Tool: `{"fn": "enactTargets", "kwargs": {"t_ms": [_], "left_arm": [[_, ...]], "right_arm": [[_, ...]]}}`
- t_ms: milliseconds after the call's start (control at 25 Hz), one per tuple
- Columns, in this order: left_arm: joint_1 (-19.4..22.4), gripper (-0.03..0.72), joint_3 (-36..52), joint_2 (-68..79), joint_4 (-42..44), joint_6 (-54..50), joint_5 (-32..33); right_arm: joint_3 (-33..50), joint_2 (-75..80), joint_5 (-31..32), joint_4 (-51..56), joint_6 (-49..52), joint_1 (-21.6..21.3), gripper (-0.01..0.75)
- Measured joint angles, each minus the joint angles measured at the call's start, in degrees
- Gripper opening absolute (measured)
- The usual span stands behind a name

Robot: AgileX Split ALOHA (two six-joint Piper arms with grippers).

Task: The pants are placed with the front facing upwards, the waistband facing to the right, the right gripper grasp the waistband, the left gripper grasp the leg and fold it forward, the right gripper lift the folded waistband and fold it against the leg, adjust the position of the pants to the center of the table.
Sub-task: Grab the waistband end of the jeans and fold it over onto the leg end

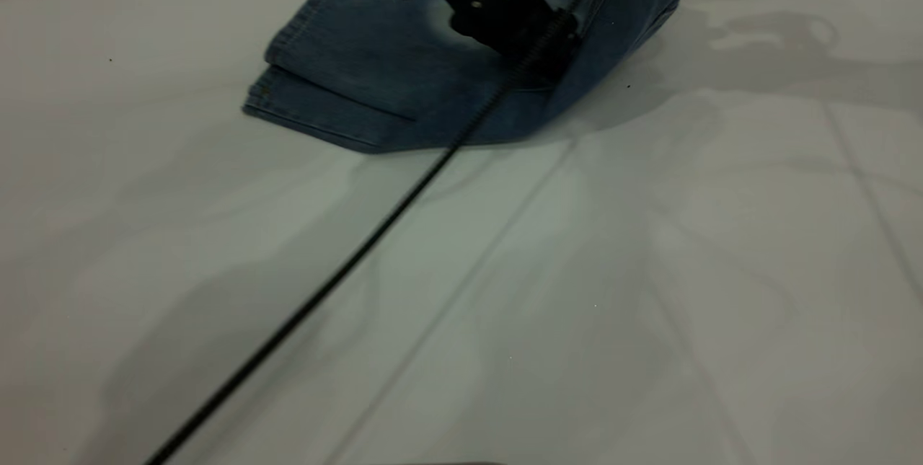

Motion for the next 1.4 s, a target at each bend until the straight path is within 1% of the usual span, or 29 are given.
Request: {"fn": "enactTargets", "kwargs": {"t_ms": [80, 200, 320, 480, 600, 720, 840, 920, 1080, 1240, 1400], "left_arm": [[-1.03, 0.554, 0.00, 0.00, 0.00, 0.00, 0.05], [-1.37, 0.553, 0.00, -0.39, 0.05, -0.31, 1.58], [-0.33, 0.553, 0.06, -2.38, 0.31, -2.36, 7.25], [3.22, 0.553, -0.61, -6.40, 2.11, -5.03, 16.44], [7.14, 0.553, -1.46, -8.09, 4.43, -7.02, 22.78], [11.54, 0.553, -1.74, -8.12, 6.33, -10.74, 26.78], [15.02, 0.553, -1.74, -8.04, 6.54, -13.14, 27.58], [16.30, 0.553, -1.74, -8.04, 6.70, -13.60, 27.58], [16.66, 0.553, -1.79, -7.11, 6.83, -13.72, 27.64], [16.61, 0.553, -1.79, -3.99, 6.51, -13.84, 27.32], [16.56, 0.552, -1.85, -2.86, 6.48, -13.84, 27.21]], "right_arm": [[-0.37, 0.00, 0.47, 0.15, 0.01, 0.21, 0.082], [-0.39, -0.07, 1.32, 0.50, -0.07, 0.50, 0.082], [-0.44, -0.12, 1.48, 1.01, -0.17, 0.89, 0.082], [-0.63, -0.18, 1.54, 1.30, -0.82, 2.05, 0.082], [-0.83, -0.18, 1.54, 1.35, -1.72, 3.20, 0.082], [-0.83, -0.22, 1.41, 1.35, -2.74, 5.21, 0.082], [-0.88, -0.22, 0.32, 1.53, -3.10, 7.65, 0.082], [-0.88, -0.23, -0.89, 1.88, -3.46, 9.28, 0.082], [-0.88, -0.28, -3.67, 4.80, -4.96, 12.72, 0.082], [-0.88, -0.28, -6.17, 10.63, -7.91, 15.96, 0.082], [-0.88, -0.28, -7.21, 15.84, -10.95, 18.07, 0.082]]}}
